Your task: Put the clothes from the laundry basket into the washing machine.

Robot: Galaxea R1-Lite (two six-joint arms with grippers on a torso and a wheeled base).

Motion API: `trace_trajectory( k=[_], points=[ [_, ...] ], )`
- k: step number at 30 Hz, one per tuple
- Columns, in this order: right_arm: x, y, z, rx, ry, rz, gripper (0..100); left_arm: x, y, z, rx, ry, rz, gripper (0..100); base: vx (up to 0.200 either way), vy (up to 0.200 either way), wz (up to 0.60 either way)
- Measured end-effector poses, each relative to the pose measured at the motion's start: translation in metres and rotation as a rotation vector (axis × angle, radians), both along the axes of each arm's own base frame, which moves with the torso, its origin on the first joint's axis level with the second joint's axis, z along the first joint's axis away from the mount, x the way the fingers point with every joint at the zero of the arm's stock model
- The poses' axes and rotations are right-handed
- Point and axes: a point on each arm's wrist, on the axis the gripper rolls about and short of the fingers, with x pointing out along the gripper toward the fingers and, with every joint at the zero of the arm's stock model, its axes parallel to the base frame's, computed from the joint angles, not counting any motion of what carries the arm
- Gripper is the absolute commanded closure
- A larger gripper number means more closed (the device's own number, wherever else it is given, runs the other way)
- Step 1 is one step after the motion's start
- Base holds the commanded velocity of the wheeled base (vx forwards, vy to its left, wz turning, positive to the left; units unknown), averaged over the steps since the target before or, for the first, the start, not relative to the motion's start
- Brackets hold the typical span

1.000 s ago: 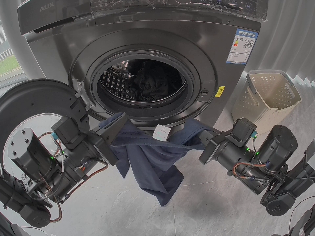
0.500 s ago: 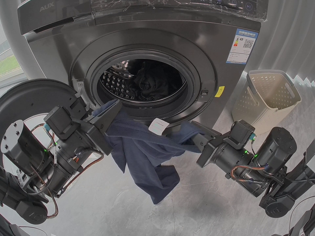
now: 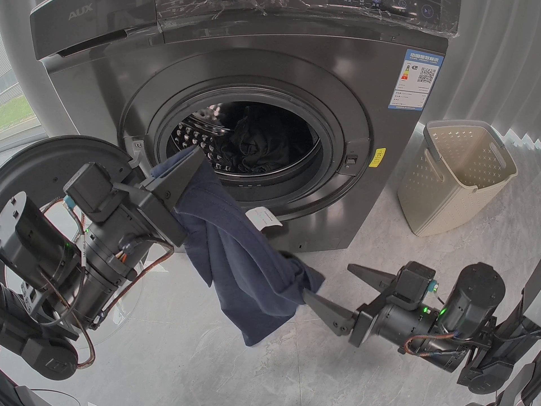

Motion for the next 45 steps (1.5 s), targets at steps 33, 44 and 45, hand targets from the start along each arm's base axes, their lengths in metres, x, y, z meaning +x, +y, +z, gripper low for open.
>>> trace_trajectory(
  k=[33,44,45],
  points=[
    [0.038,0.064,-0.031,-0.035,-0.038,0.153,0,-0.011,0.006,0.019,-0.045,-0.069,-0.016,100,0.000,0.000,0.00],
    [0.077,0.084,-0.033,0.001,-0.120,0.113,0,-0.011,0.007,0.019,-0.043,-0.067,-0.017,100,0.000,0.000,0.00],
    [0.081,0.086,-0.035,0.001,-0.122,0.110,0,-0.011,0.007,0.019,-0.043,-0.067,-0.017,100,0.000,0.000,0.00]
  ],
)
